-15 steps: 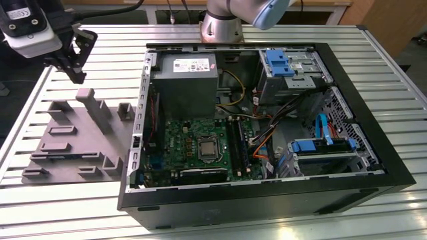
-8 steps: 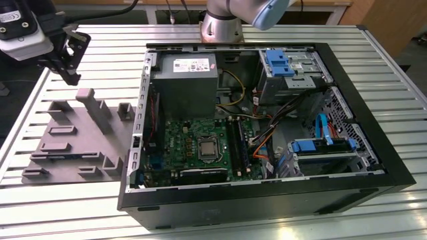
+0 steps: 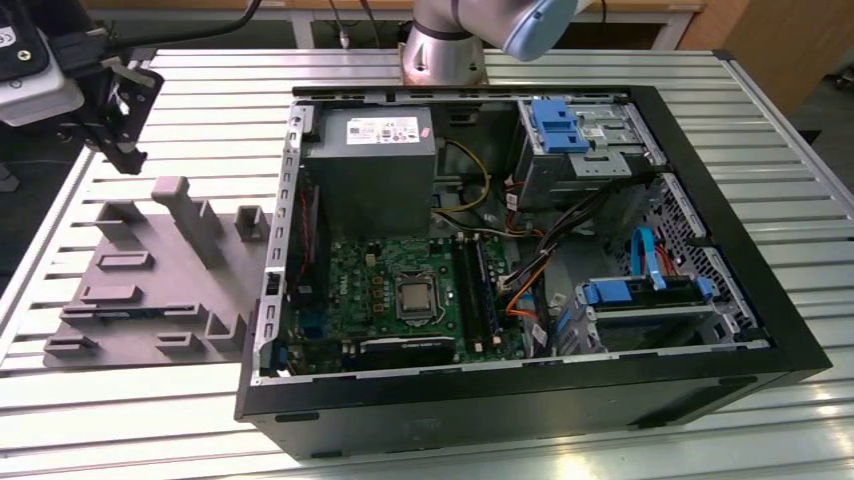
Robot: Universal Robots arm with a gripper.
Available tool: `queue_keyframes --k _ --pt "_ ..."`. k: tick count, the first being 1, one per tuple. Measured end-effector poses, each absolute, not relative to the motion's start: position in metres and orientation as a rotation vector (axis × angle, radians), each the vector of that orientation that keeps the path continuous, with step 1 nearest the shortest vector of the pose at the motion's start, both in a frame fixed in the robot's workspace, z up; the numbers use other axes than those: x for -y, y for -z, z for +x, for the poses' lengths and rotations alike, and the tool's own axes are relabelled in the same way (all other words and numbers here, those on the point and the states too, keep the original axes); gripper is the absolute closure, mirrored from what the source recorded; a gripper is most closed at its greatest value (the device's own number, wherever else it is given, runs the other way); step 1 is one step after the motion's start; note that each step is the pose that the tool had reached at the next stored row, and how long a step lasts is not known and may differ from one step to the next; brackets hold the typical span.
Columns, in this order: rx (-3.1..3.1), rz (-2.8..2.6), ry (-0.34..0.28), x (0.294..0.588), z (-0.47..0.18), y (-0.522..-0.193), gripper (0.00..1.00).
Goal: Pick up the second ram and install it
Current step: 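Reach for the second ram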
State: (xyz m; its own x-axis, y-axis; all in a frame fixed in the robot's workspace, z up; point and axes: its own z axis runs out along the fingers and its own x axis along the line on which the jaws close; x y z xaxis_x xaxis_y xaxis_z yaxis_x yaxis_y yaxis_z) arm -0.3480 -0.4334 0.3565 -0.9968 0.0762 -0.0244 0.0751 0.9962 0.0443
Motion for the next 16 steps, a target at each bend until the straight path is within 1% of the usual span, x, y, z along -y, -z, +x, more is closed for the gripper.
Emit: queue_keyframes --k 16 --pt "-3.113 0.118 -0.068 0.436 -0.371 -0.350 0.89"
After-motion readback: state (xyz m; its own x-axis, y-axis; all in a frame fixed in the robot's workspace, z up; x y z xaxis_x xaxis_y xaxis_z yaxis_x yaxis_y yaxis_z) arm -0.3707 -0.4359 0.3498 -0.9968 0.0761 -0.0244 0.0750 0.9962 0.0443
